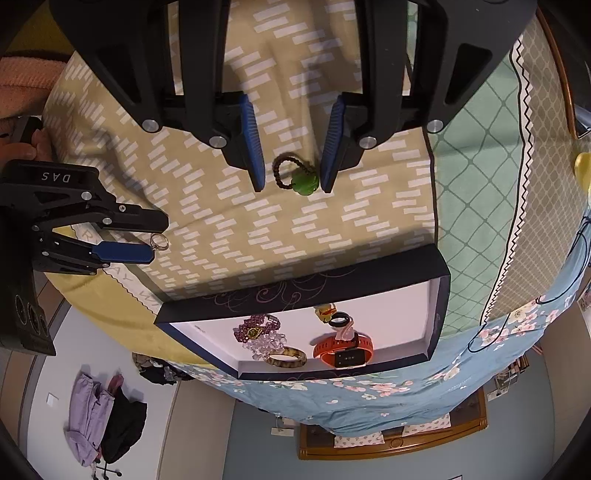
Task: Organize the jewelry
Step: 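Grasp the silver ring with the right tool while the left tool grasps the green-stone ring, then carry the silver ring to the tray with the right tool while the left tool carries the green-stone ring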
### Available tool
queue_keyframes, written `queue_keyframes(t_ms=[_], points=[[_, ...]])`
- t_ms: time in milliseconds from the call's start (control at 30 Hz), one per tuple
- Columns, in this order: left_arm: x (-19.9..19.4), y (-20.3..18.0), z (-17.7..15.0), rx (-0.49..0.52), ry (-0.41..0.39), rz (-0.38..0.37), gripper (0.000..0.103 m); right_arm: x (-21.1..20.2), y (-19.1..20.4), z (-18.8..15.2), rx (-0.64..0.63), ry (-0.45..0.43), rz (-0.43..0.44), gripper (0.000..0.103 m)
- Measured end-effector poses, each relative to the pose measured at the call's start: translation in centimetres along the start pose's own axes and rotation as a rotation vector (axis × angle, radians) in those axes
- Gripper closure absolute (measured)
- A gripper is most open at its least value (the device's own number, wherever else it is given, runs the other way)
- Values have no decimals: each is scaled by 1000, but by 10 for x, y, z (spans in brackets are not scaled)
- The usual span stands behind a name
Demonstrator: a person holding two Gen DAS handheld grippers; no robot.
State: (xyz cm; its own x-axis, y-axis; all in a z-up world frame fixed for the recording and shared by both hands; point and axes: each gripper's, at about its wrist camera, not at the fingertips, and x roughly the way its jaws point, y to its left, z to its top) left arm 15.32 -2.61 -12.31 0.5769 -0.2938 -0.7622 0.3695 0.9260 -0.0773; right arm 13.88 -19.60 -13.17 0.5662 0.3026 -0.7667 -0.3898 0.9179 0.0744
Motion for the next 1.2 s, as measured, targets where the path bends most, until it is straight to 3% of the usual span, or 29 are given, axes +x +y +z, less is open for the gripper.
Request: queue_keyframes(t_ms=[200,267,467,500,1200], points=[[0,-2,-1,5,-5,11,72,0,-3,1,13,-1,-12,75],[0,-3,0,6,-7,17,77,0,-4,1,15,0,-18,84],[0,-2,0,1,-9,16,79,-1,-7,1,27,-2,5,84],[-1,-1,0,-2,-9,14,79,-1,-9,1,34,-4,13,96],[-5,4,1,-24,-25,6,79,-10,-15,7,62,-50,88,99]])
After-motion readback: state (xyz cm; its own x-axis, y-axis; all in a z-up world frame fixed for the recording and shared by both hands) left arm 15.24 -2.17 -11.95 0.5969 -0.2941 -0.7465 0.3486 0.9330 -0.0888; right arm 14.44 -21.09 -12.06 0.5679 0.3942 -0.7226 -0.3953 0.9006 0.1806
